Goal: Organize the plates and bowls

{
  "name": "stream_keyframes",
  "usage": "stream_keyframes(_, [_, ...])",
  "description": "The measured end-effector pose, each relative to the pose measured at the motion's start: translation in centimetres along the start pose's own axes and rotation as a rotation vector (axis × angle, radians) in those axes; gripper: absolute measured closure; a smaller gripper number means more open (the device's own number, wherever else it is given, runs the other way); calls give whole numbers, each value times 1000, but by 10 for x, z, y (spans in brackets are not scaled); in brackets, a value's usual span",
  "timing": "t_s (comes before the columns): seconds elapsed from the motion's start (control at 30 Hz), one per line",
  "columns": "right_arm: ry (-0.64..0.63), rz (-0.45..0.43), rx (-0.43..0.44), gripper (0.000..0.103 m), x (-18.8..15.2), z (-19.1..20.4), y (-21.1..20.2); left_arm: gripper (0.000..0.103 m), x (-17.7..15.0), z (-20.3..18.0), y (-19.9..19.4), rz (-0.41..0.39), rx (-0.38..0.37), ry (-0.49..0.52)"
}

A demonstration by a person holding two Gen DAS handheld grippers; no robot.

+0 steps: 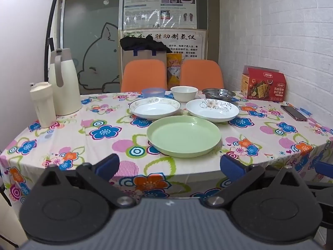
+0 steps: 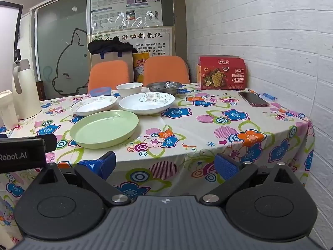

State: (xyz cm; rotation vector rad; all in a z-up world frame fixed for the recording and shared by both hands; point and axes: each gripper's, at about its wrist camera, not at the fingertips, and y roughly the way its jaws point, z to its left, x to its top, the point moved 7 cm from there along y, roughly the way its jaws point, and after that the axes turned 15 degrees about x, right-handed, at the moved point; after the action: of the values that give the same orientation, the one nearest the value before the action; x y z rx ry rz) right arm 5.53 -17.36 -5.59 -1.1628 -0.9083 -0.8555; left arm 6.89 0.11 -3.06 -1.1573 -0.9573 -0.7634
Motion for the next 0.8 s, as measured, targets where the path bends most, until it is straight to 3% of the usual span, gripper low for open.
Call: stream_keyframes(0.8, [-7,7,17,14,-2,0,0,0,-4,-1,-2,8,-7,1])
